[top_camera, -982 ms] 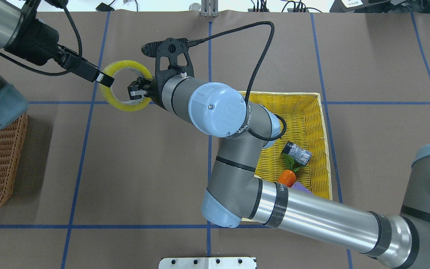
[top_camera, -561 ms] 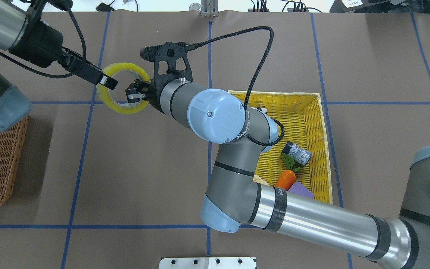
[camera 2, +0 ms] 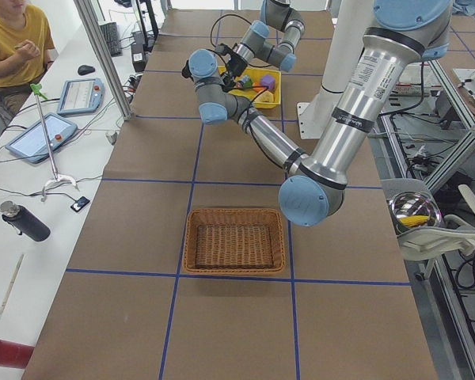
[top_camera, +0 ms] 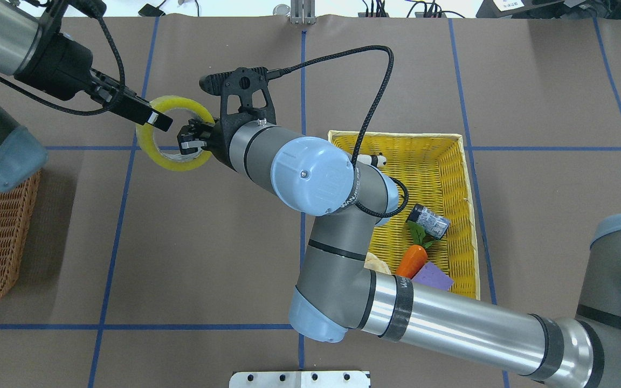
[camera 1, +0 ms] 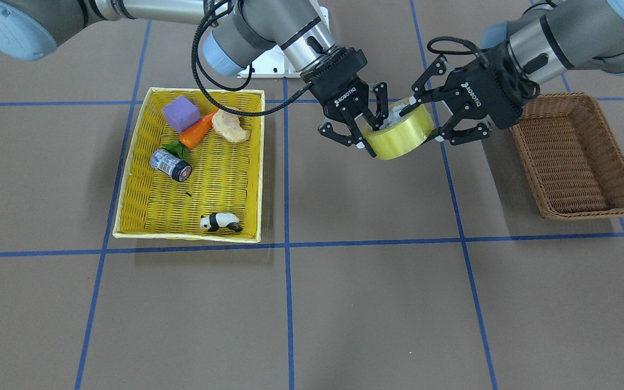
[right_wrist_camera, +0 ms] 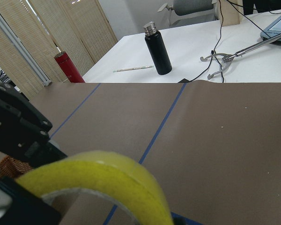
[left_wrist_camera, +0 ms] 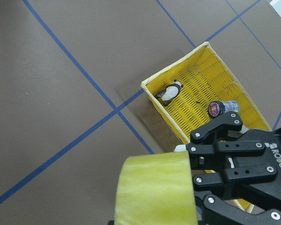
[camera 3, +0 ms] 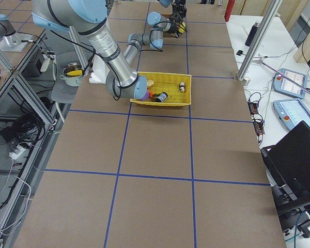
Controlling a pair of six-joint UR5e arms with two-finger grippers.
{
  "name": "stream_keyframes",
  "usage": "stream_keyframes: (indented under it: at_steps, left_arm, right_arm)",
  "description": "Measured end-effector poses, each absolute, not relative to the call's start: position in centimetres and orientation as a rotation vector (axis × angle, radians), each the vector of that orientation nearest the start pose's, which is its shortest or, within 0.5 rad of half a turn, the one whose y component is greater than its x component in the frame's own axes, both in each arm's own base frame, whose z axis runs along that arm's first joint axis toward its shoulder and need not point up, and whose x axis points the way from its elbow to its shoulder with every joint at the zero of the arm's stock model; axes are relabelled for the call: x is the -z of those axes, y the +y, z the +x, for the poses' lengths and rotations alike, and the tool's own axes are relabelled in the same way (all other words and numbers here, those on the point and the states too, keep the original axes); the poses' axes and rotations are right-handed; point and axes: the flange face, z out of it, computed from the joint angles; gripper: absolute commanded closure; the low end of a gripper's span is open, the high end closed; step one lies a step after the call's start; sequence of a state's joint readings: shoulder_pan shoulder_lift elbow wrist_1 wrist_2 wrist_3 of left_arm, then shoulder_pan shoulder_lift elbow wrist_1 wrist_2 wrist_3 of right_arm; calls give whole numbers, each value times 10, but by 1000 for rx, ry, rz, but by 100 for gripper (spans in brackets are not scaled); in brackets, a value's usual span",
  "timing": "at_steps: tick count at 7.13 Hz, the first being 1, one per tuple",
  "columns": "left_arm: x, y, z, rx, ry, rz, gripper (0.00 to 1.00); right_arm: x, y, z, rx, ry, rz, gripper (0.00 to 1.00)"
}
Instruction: Move tape to another basket
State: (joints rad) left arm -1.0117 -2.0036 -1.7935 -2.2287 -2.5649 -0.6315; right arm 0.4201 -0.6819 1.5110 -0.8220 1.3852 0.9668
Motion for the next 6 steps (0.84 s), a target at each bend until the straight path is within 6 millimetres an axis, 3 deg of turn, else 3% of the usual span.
stream_keyframes:
  at_steps: [2, 6]
  left_arm:
    - [-228, -507, 259, -591, 1364, 517, 100]
    - [-238, -511, 259, -576, 1355, 500, 100]
  right_arm:
    - [-49, -415, -567, -3, -1329, 902, 0]
    - [-85, -391, -530, 9, -1353, 898, 0]
